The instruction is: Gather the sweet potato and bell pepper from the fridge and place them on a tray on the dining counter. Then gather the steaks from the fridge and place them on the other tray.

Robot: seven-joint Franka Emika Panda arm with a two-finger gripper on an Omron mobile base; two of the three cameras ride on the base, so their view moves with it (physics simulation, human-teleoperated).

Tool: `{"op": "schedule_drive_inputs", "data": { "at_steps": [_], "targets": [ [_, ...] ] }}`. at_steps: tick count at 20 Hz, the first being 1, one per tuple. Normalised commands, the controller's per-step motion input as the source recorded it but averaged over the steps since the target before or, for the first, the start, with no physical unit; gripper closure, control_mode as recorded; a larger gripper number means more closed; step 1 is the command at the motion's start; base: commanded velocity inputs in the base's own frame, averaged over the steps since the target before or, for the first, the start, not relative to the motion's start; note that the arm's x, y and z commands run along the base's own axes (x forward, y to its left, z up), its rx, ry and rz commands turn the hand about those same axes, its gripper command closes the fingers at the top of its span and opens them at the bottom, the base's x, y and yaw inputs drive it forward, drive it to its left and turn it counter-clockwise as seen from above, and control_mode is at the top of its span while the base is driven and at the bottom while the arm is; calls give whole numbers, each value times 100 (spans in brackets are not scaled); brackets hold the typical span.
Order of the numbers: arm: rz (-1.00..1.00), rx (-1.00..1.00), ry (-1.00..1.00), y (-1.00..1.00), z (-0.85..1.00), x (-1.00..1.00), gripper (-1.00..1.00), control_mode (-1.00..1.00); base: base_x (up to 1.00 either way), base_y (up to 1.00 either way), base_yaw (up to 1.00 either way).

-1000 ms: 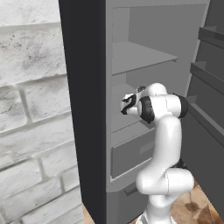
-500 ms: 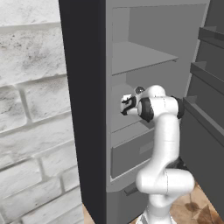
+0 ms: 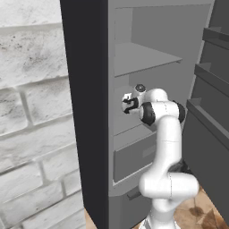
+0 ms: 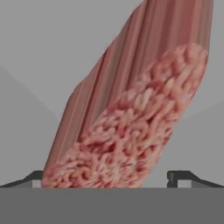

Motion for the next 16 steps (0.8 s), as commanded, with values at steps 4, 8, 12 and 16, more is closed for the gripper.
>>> {"op": "schedule_drive_inputs", "data": {
  "at_steps": [4,8,12,16],
  "targets": [
    [0,0,10,16,-59,9,100,-100,0,0,0],
    [-1,0,6,18,-67,0,100,-100,0,0,0],
    [-5,0,7,39,-81,-3,100,-100,0,0,0],
    [-6,0,5,42,-67,-8,100,-100,0,0,0]
  ]
}}
